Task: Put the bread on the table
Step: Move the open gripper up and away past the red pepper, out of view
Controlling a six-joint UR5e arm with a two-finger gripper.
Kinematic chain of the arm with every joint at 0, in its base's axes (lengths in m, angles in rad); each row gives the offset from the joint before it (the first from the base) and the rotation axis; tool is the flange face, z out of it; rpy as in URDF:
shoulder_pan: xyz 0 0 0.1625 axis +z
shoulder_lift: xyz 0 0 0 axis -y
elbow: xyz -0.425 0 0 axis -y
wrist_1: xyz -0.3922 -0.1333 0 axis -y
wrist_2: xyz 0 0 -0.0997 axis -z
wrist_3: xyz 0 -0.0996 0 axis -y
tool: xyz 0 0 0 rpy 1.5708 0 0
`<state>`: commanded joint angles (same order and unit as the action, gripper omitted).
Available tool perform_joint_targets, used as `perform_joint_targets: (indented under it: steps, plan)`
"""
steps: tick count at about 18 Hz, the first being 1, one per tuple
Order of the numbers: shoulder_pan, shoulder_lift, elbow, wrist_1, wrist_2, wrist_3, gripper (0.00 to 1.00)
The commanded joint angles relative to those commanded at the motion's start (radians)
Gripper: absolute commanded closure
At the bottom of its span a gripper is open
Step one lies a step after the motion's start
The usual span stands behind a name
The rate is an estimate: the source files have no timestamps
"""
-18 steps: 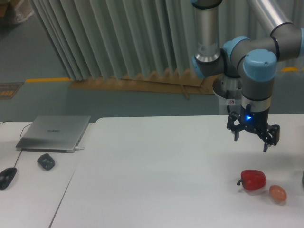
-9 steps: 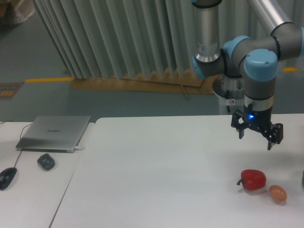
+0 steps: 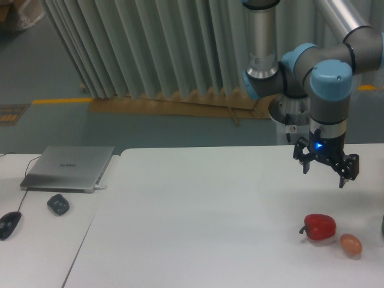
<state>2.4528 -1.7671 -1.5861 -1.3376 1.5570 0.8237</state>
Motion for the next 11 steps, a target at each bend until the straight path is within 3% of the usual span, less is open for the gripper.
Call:
perform_joint_targets:
  steps: [4,7,11]
  plan:
    - [0.008,0.011,0.002,-0.038,0.003,0.037,0.0]
    - [0.047,0.032,0.006,-0.038,0.09,0.24,0.0]
    - [0.145,0.029,0.035,-0.028,0.1,0.435,0.0]
